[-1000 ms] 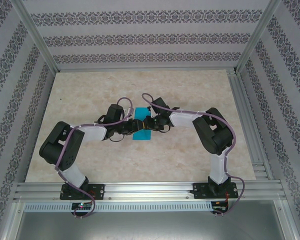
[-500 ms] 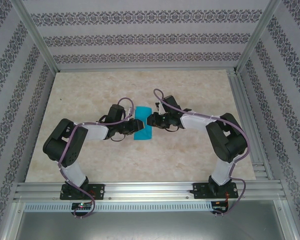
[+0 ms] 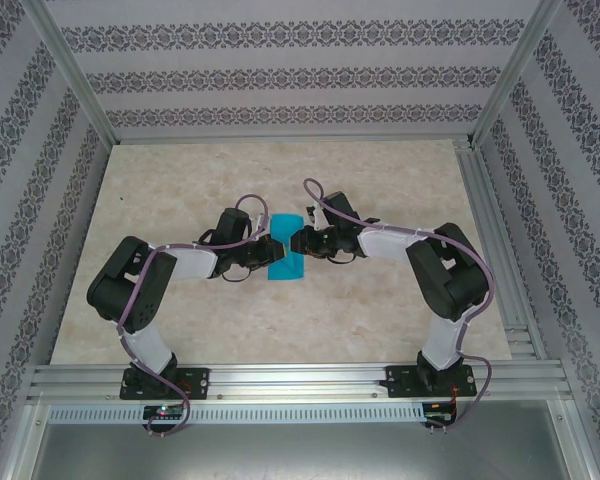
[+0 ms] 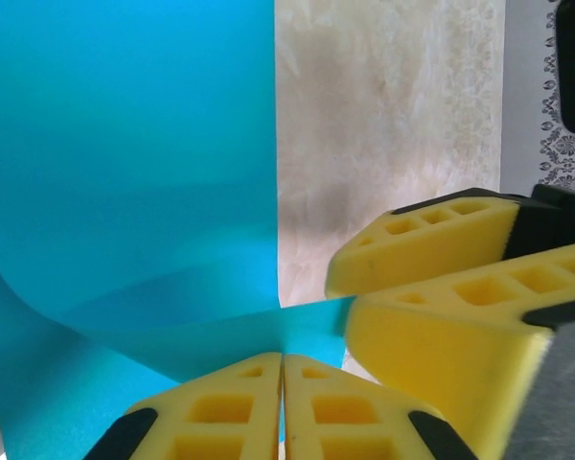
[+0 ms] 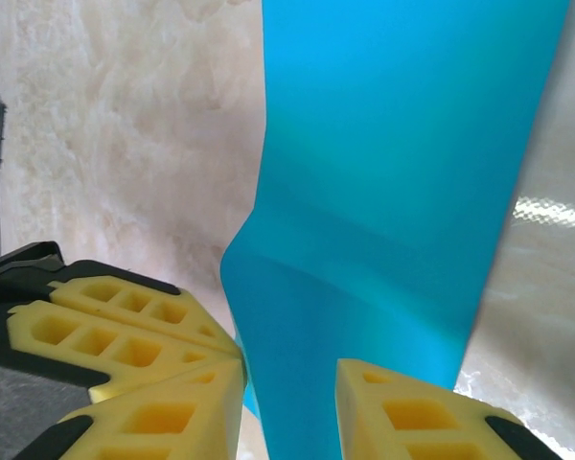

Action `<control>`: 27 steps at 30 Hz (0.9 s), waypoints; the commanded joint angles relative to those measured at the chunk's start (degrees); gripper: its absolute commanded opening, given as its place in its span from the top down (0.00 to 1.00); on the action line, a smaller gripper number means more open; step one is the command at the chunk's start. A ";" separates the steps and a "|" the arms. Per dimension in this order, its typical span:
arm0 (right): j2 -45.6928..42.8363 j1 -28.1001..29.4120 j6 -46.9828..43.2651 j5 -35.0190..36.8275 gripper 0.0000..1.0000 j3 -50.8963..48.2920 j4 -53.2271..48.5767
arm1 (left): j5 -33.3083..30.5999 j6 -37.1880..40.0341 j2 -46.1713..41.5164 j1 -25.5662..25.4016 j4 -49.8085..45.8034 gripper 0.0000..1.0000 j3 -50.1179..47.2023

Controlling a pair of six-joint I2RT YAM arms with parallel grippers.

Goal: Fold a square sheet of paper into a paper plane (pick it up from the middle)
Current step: Fold the triangle a second time at the center of the table.

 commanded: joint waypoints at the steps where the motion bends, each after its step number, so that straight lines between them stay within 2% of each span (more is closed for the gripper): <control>1: 1.27 0.81 -1.44 -1.55 0.69 1.90 0.51 | -0.85 1.21 0.25 -0.68 0.20 0.91 1.19; 7: 1.97 1.13 -1.71 -2.41 0.73 2.61 0.76 | -0.94 1.40 0.25 -0.63 -0.06 0.92 1.32; 15: 2.59 1.15 -2.50 -0.74 0.89 2.82 -0.05 | -0.53 1.47 0.33 -0.64 -0.16 0.92 1.85; 27: 3.95 0.68 -4.63 4.61 0.91 3.44 -2.52 | 1.36 1.56 2.26 -0.81 0.22 0.85 3.95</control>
